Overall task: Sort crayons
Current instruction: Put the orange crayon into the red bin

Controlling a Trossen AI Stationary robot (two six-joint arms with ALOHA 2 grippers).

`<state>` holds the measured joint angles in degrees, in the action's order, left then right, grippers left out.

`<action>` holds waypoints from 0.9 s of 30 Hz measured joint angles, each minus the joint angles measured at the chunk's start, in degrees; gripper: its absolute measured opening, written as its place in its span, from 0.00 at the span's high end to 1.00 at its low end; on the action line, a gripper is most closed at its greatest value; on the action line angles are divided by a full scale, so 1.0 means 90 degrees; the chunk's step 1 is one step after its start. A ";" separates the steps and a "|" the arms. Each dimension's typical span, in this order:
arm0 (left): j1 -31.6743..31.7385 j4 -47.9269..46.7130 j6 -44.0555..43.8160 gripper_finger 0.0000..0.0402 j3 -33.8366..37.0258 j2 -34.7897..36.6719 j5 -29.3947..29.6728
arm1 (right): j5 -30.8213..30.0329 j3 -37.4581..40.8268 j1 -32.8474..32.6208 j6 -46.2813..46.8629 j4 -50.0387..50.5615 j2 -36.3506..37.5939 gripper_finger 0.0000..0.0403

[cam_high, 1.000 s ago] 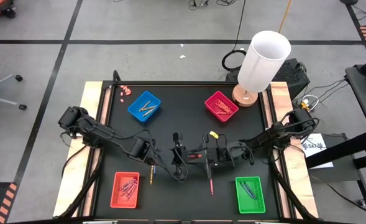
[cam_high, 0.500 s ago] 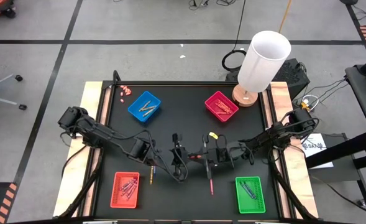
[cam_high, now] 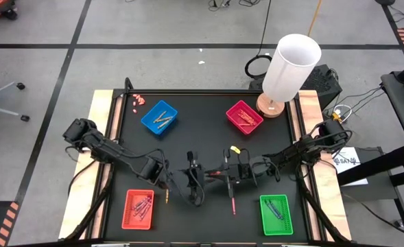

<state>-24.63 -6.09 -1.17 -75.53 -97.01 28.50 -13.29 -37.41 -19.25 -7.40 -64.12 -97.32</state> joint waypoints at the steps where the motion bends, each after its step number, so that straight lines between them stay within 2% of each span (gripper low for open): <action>1: -0.0049 0.0004 0.0002 0.73 0.0000 0.0004 0.0095 | -0.0017 0.0000 0.0000 0.0004 0.0008 0.0000 0.98; 6: -0.0267 -0.0016 0.0003 0.56 0.0000 0.0010 0.0712 | -0.0023 0.0000 0.0003 0.0005 0.0018 0.0000 0.97; 10: -0.0473 -0.0280 -0.0064 0.48 0.0000 0.0035 0.1220 | -0.0022 0.0000 0.0003 0.0005 0.0101 0.0000 0.97; 16: -0.0695 -0.1515 -0.0954 0.47 -0.0002 0.0051 0.1899 | -0.0045 0.0000 0.0003 0.0010 0.0671 0.0194 0.97; 21: -0.0749 -0.2459 -0.1858 0.47 -0.0002 0.0049 0.2034 | -0.0047 0.0000 0.0003 0.0032 0.1782 0.0664 0.97; 27: -0.0707 -0.2457 -0.2003 0.47 -0.0002 0.0020 0.2221 | -0.0045 0.0000 0.0003 -0.0025 0.3212 0.1106 0.97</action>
<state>-30.99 -28.20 -19.20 -75.55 -96.83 48.49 -13.70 -37.41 -19.22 -7.62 -35.22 -87.36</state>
